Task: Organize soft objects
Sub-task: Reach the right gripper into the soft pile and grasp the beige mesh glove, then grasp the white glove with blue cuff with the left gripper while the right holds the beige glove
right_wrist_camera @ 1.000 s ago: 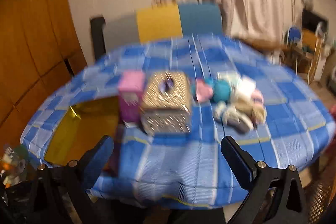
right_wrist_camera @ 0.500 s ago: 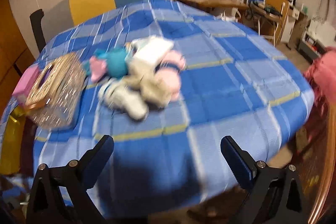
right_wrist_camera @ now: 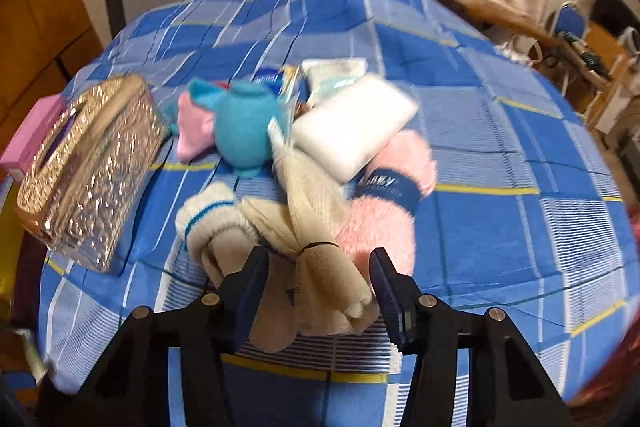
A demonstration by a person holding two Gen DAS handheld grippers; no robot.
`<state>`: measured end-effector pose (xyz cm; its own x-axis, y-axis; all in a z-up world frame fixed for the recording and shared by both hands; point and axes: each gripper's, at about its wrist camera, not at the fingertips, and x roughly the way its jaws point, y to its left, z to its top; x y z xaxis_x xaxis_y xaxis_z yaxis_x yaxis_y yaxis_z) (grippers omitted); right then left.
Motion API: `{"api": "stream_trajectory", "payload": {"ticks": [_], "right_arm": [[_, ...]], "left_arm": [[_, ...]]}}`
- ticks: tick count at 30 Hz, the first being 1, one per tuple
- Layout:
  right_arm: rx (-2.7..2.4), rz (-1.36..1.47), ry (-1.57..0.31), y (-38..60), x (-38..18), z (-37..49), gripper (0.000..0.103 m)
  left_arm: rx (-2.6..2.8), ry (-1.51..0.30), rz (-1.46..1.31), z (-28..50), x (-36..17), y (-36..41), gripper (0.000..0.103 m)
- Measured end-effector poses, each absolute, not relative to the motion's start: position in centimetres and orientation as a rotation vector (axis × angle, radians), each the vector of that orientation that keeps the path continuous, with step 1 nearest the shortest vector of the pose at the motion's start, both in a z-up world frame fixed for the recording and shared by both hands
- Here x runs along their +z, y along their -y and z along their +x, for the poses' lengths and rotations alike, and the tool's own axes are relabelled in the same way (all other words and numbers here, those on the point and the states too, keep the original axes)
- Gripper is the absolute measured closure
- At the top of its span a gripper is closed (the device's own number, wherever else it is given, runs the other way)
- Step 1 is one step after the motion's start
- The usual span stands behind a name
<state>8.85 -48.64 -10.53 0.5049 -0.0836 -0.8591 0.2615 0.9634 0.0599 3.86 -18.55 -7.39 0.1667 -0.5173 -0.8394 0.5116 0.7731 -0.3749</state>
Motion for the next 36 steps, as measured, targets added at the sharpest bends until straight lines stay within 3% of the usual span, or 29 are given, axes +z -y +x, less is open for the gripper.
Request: {"api": "stream_trajectory", "payload": {"ticks": [2, 4, 10, 18, 25, 36], "right_arm": [[-0.178, 0.211, -1.036, 49.1, -11.1, 8.7, 0.072], [-0.145, 0.260, -1.038, 49.9, -11.1, 7.9, 0.073], [-0.104, 0.343, -0.988, 51.2, -10.0, 4.1, 0.074], [-0.133, 0.501, -0.834, 53.3, -7.8, 2.0, 0.075], [-0.165, 0.588, -0.832, 54.6, -8.5, 1.8, 0.075], [-0.174, 0.612, -0.808, 55.4, -8.3, 1.8, 0.075]], "left_arm": [[-0.737, -1.201, -0.003, 4.1, -7.6, 19.2, 0.041], [-0.748, -1.206, -0.001, 4.3, -7.8, 20.0, 0.041], [-0.780, -1.206, -0.036, 5.5, -8.2, 23.0, 0.041], [-0.805, -1.216, -0.087, 9.0, -8.8, 30.5, 0.033], [-0.728, -1.204, -0.064, 12.4, -10.1, 36.2, 0.029], [-0.637, -1.213, 0.045, 15.5, -13.6, 40.0, 0.032]]}}
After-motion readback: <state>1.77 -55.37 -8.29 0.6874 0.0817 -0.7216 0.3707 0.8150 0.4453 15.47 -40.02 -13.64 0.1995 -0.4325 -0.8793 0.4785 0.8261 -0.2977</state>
